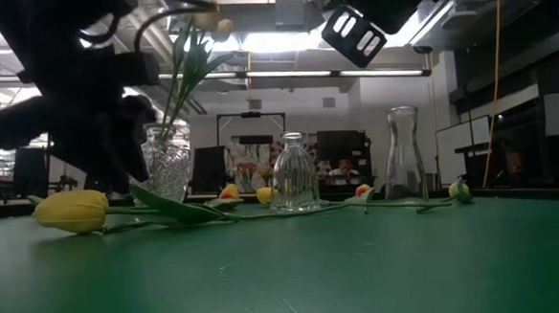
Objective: Sort flowers into vase by color
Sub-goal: Put the left yellow with orange flower into the center transparent vase
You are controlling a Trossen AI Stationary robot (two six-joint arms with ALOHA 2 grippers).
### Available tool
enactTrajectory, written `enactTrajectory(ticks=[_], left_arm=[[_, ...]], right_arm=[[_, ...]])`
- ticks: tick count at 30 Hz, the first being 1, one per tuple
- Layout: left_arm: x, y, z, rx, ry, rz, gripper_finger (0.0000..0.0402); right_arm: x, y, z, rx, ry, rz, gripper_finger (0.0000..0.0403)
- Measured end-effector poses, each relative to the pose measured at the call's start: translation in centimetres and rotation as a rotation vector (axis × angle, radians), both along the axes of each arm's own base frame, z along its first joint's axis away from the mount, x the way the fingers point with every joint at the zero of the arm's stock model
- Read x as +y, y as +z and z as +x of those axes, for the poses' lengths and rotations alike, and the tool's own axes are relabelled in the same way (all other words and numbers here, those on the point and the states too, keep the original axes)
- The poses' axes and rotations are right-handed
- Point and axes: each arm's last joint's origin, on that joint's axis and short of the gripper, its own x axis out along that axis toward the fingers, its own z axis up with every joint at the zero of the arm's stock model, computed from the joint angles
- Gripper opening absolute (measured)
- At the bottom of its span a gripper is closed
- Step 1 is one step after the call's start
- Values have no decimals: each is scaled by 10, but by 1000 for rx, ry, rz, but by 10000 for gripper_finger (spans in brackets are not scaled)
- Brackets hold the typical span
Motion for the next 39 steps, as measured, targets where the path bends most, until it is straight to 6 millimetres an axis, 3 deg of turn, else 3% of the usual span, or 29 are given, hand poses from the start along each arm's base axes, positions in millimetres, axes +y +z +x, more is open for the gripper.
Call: enactTrajectory(ticks=[5, 10, 16, 25, 31, 39], left_arm=[[0, -8, -1, 138, -37, 38, 198], [-4, -12, -5, 250, -82, -103, 198], [-7, -12, -6, 267, -127, -119, 197], [3, -19, 1, 301, -126, -188, 176], [8, -19, 4, 297, -125, -243, 138], [7, -20, 5, 282, -126, -247, 38]], right_arm=[[0, 0, 0, 22, -10, 10, 128], [0, 0, 0, 24, -10, 9, 128], [0, -1, -1, 27, -19, 1, 128], [-1, -1, 0, 22, -31, -9, 128], [-1, -1, 0, 24, -38, -10, 128], [-1, 0, 1, 22, -43, -5, 128]])
